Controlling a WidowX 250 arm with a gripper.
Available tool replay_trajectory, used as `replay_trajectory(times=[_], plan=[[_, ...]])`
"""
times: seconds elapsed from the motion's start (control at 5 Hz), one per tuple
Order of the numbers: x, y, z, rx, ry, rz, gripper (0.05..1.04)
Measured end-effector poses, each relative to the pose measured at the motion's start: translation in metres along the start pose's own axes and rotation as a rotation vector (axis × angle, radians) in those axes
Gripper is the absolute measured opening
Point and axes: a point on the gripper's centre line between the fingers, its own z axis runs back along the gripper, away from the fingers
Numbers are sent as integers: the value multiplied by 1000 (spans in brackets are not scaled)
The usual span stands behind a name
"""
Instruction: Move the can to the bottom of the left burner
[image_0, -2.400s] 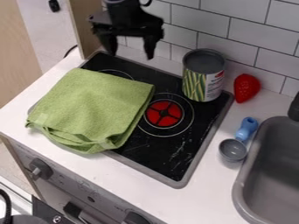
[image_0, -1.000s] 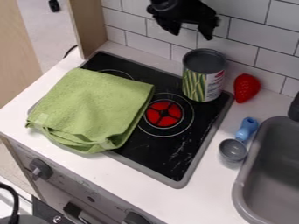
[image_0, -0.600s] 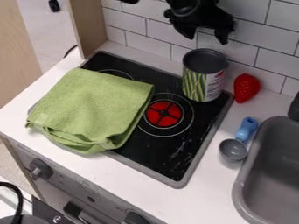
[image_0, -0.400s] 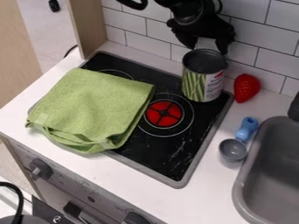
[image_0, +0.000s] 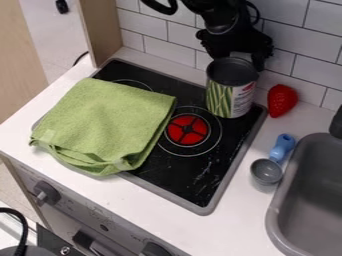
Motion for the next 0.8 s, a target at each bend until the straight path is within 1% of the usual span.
replay_trajectory(times=[0.2, 0.4, 0.6, 0.8], plan=[[-9, -2, 4, -4, 79, 40, 997], [-15, 6, 11, 30, 169, 131, 997], [-24, 11, 15, 92, 248, 177, 997], [-39, 15, 15, 125, 294, 135, 997]])
